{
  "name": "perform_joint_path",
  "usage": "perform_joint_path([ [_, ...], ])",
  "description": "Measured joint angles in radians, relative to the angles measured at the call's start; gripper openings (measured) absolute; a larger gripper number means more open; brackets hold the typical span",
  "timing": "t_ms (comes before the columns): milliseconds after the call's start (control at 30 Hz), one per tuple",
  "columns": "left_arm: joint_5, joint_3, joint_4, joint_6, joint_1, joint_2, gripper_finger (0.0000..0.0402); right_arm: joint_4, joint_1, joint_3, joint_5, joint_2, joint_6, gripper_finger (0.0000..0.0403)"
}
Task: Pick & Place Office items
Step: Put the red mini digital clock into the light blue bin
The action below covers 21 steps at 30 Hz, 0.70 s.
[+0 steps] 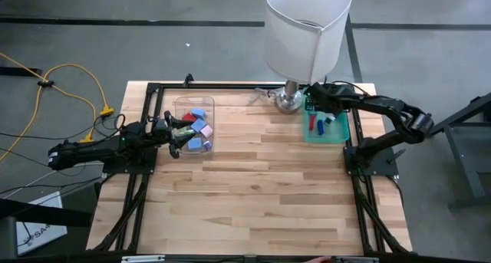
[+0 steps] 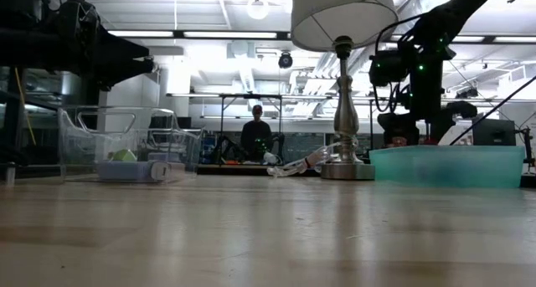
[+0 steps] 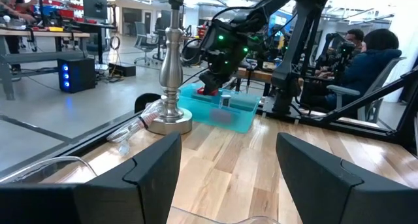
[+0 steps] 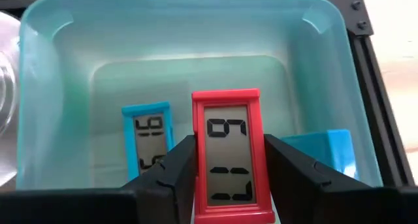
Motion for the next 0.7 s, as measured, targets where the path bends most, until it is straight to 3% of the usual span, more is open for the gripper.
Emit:
perform_joint_path([
  [367,0.0,0.0,0.0,0.0,0.0,0.0,0.0244,0.065,-0.096,0.0,-0.089,0.0,-0.083,0.0146],
  [700,0.0,0.0,0.0,0.0,0.0,0.0,0.0244,0.118,-0.098,0.0,-0.06,0.07,-0.094,0.0146],
])
